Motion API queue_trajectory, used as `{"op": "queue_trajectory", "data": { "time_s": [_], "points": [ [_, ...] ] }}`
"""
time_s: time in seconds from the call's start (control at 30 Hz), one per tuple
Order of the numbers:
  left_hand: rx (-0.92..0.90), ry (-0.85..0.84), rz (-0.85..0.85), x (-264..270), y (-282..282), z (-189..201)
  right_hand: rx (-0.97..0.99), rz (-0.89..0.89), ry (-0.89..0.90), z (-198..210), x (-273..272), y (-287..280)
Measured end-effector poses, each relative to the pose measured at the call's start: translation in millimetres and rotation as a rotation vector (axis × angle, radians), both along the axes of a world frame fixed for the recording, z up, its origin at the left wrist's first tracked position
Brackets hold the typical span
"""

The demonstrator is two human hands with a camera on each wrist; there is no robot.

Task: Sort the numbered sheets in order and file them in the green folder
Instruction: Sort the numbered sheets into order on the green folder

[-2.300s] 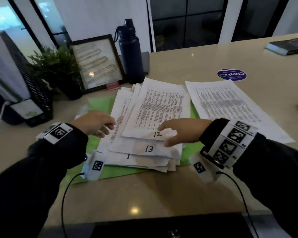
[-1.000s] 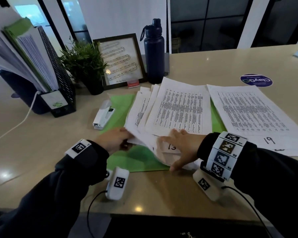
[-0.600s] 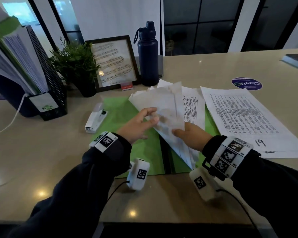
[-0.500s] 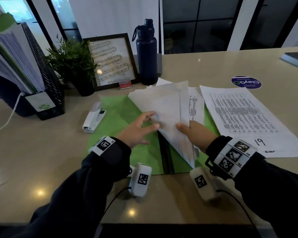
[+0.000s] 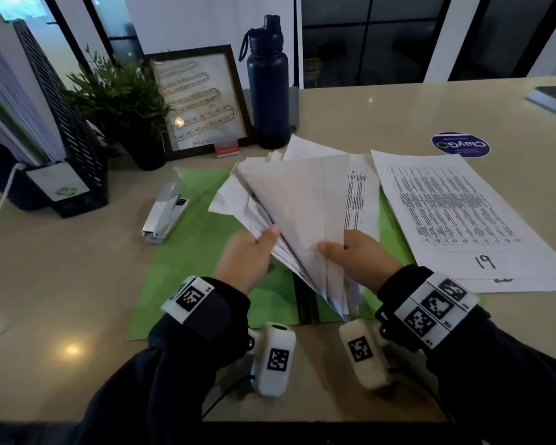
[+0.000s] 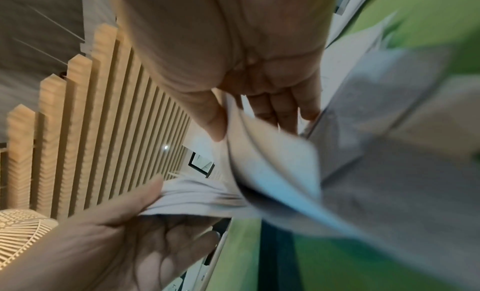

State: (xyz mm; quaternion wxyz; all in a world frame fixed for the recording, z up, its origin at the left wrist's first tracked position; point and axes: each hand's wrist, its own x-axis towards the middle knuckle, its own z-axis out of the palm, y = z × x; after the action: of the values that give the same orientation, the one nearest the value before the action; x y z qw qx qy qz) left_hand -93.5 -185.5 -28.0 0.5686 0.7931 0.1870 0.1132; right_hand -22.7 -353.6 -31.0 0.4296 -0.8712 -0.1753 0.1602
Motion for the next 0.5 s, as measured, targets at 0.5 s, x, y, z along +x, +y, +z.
{"op": "queue_trajectory", "data": {
  "time_s": [0.5],
  "points": [
    [0.031,-0.041,-0.133,15.0,-0.8,16.9,0.155,0.020,0.080,-7.5,-0.3,-2.6]
  ]
}}
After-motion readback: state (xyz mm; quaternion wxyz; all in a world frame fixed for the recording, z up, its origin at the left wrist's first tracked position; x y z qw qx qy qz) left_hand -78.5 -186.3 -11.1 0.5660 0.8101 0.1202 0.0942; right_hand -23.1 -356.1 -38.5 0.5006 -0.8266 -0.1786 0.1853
